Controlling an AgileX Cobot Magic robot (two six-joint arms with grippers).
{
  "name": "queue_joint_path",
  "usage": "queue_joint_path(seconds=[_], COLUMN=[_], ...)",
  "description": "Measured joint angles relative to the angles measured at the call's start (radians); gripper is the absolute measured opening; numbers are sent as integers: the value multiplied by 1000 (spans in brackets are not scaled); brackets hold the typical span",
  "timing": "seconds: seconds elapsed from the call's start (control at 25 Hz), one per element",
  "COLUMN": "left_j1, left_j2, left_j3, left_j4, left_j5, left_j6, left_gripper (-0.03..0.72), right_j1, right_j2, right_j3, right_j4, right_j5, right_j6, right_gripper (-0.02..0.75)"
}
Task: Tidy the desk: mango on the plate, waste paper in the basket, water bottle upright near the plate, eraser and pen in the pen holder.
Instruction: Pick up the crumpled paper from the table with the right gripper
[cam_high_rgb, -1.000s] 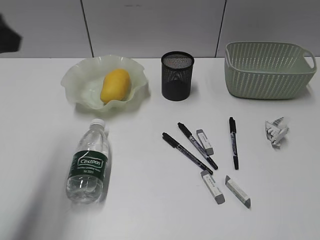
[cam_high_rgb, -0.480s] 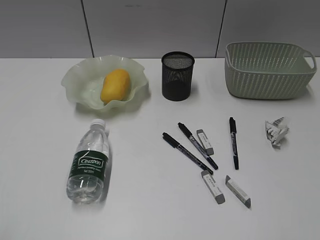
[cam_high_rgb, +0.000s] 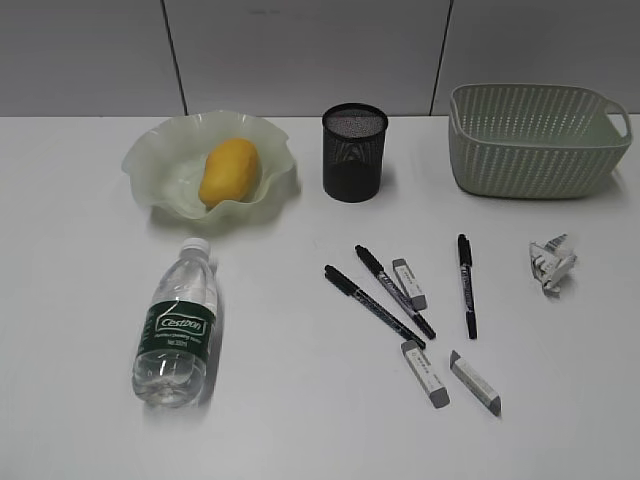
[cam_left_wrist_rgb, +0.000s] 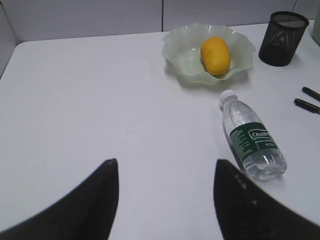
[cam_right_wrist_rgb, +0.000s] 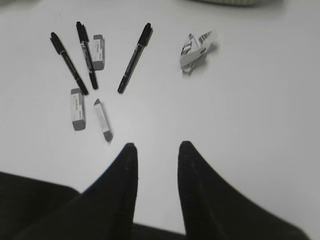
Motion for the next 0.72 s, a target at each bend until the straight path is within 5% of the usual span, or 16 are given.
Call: queue_joint_path(seconds=[0.12, 0.36, 0.72], left_j1=[0, 0, 0], left_j2=[0, 0, 0], left_j3=[0, 0, 0], left_j4=[0, 0, 0], left_j5=[-2, -4, -6], left_j6=[1, 2, 2], left_gripper=[435, 405, 373], right_j1=[0, 0, 0], right_j2=[210, 701, 1391], right_j3=[-42, -135, -351], right_j4=[12, 25, 37], right_j5=[-146, -408, -523], right_j6=[-50, 48, 202], right_gripper=[269, 458, 478])
